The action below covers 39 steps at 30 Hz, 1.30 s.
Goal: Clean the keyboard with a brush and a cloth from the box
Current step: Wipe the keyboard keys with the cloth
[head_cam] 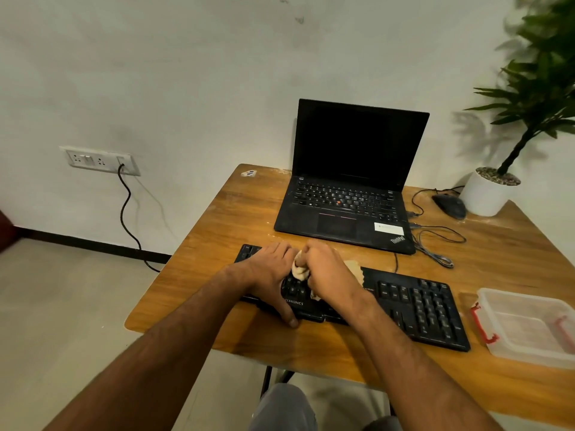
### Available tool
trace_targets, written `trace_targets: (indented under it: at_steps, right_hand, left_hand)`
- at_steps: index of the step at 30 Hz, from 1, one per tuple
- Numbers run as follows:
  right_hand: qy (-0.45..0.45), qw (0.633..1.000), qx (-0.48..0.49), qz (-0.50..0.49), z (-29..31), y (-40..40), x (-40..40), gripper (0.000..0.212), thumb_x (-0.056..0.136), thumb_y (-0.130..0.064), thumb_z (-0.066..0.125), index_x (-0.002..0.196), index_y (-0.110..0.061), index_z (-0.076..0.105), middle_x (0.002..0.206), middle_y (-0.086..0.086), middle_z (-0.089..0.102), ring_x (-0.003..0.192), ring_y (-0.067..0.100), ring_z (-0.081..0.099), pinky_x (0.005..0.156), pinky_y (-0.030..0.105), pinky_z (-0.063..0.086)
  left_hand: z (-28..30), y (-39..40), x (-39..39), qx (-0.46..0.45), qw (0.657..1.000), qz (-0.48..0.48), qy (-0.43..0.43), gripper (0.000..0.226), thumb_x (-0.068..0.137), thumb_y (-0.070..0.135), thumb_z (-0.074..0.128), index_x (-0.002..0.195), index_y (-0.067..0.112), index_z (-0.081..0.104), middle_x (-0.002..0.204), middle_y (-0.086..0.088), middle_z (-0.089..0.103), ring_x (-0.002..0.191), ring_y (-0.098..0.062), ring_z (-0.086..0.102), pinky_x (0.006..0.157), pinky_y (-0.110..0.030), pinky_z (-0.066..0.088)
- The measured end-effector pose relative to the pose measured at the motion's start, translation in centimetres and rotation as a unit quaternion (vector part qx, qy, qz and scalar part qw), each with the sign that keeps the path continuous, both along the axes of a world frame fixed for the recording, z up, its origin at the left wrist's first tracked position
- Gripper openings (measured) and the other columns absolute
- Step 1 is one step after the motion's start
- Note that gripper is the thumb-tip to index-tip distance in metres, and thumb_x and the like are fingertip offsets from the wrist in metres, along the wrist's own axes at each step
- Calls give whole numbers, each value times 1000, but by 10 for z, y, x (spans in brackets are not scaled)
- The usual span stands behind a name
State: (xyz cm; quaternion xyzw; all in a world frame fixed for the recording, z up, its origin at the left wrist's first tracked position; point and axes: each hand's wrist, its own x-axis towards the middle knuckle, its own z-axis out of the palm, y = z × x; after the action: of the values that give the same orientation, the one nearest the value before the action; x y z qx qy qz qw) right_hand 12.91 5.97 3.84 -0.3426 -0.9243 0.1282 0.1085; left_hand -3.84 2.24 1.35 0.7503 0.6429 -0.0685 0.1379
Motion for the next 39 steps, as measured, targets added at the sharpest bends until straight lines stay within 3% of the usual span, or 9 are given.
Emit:
trace_targets:
  at_steps: [6, 10, 13, 17, 21, 25, 29, 33, 39]
  right_hand:
    - [-34, 997, -27, -56, 1, 10, 50, 26, 92, -1, 65, 110, -16, 76, 115, -2, 66, 108, 10, 61, 68, 3, 40]
    - [-53, 995, -42, -78, 12, 14, 57, 25, 87, 6, 63, 82, -14, 78, 90, -1, 69, 95, 18, 69, 63, 13, 44]
    - [7, 1000, 6, -14, 9, -1, 25, 26, 86, 1, 68, 103, -17, 79, 101, -3, 66, 96, 12, 57, 82, 21, 45]
    - [3, 1000, 16, 27, -12, -12, 4, 39, 80, 4, 69, 111, -17, 77, 102, -2, 53, 100, 14, 49, 79, 23, 33]
    - [-15, 1000, 8, -17, -12, -2, 42, 29, 87, -1, 70, 111, -16, 76, 104, -6, 56, 97, 6, 47, 85, 19, 46]
    - [-33, 996, -22, -75, -3, 4, 70, 28, 87, -1, 71, 107, -19, 79, 106, -2, 66, 97, 4, 56, 67, 4, 36]
    - [46, 998, -1, -37, 1, -14, 37, 28, 90, -8, 69, 115, -19, 76, 106, -3, 64, 101, 11, 54, 90, 23, 47]
    - [30, 999, -21, 32, -11, -33, 8, 28, 87, -8, 74, 113, -19, 76, 107, -1, 55, 107, 16, 47, 86, 28, 40]
    - [-17, 997, -39, -58, -12, -14, 65, 32, 89, -1, 70, 114, -20, 76, 115, -2, 64, 112, 15, 56, 101, 29, 47]
  left_hand:
    - [-2, 0, -1, -10, 1000, 15, -22, 142, 48, 80, 88, 157, 21, 19, 150, 1, 30, 137, -20, 31, 124, -43, 28]
    - [-4, 1, -2, -5, 1000, 10, -19, 142, 47, 81, 88, 156, 20, 21, 148, 1, 32, 136, -20, 31, 124, -43, 28]
    - [-5, 1, -1, 8, 1000, 3, -18, 137, 46, 83, 87, 152, 19, 27, 140, 3, 35, 130, -18, 33, 121, -40, 30]
    - [-7, 1, -3, 17, 1000, -1, -14, 138, 46, 85, 85, 152, 18, 28, 136, 4, 36, 127, -16, 33, 120, -40, 32]
    - [-5, 1, -3, -1, 1000, 12, -25, 142, 47, 80, 89, 156, 20, 21, 147, 2, 33, 135, -18, 32, 124, -42, 28]
    - [-6, 2, -2, -4, 999, 17, -33, 145, 45, 78, 91, 157, 20, 19, 149, 1, 30, 137, -19, 30, 125, -43, 26]
    - [-6, 3, -1, -1, 999, 19, -26, 142, 43, 81, 88, 154, 20, 24, 141, 2, 34, 131, -18, 32, 122, -44, 31]
    - [-7, 3, -1, 9, 1000, 5, -20, 136, 46, 81, 88, 152, 18, 30, 138, 3, 36, 127, -17, 32, 119, -41, 33]
    - [-4, 3, -1, -10, 999, 28, -42, 143, 43, 77, 92, 155, 23, 21, 146, 3, 32, 135, -19, 31, 123, -44, 31]
